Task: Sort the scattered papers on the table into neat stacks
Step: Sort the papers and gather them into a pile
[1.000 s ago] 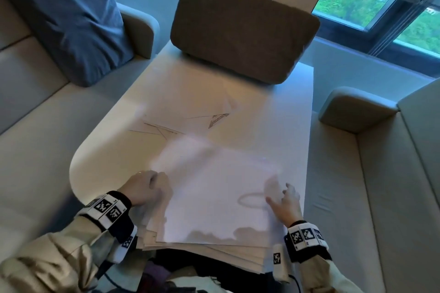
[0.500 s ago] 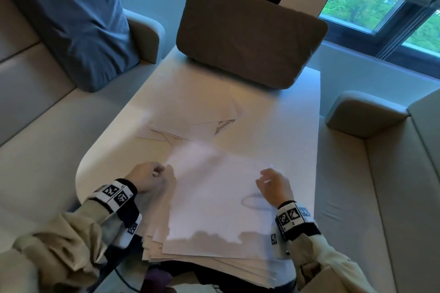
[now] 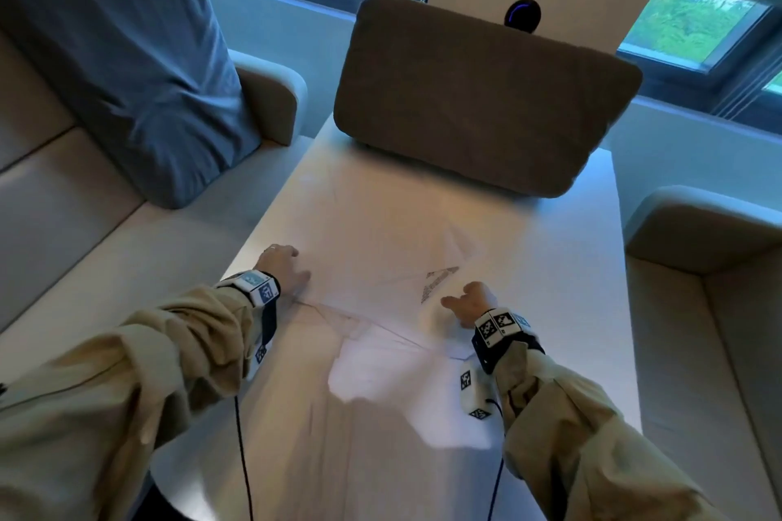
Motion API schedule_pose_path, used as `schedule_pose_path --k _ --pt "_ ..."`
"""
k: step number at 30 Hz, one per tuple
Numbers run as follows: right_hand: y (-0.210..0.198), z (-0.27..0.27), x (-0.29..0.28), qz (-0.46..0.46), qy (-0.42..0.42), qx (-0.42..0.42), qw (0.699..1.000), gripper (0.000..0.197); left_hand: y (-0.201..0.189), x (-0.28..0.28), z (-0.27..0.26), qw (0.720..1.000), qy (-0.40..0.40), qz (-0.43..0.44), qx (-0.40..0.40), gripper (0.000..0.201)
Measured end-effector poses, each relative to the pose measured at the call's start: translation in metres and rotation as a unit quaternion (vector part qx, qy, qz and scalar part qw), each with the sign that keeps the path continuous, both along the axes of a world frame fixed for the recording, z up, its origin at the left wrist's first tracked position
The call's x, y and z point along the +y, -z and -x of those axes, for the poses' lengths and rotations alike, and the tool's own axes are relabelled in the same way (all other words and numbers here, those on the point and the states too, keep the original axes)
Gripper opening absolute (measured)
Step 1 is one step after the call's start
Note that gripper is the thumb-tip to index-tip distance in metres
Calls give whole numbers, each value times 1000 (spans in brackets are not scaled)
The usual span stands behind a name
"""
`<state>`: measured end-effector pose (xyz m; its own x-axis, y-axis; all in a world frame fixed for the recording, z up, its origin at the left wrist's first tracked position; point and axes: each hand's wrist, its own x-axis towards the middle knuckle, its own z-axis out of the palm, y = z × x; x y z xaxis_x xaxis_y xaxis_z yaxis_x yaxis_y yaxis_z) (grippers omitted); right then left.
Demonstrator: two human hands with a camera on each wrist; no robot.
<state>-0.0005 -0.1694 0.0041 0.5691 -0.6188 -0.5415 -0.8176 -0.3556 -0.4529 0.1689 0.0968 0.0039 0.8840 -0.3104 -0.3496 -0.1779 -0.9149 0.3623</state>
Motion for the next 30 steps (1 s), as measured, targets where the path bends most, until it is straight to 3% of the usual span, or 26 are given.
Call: schedule_pose_path --k 4,9,12,16,22,26,30 --pt "9 -32 0 -3 70 -8 997 46 14 -12 -12 998 -15 -67 12 89" --pt "24 -64 13 3 84 22 996 86 17 -22 -12 995 -50 -90 19 105" --pt "12 -70 26 36 88 54 994 93 14 -23 -14 994 -59 -74 47 107" --pt "10 -74 33 39 106 61 992 97 12 -23 -16 996 -57 -48 54 97" --pt "17 -77 37 12 140 35 989 100 4 -34 -15 999 1 21 37 50" --pt "16 -83 32 79 152 12 985 87 -15 -32 -27 999 31 42 10 44" --pt "13 -94 13 137 150 -82 976 86 -32 -19 -48 998 49 24 -29 42"
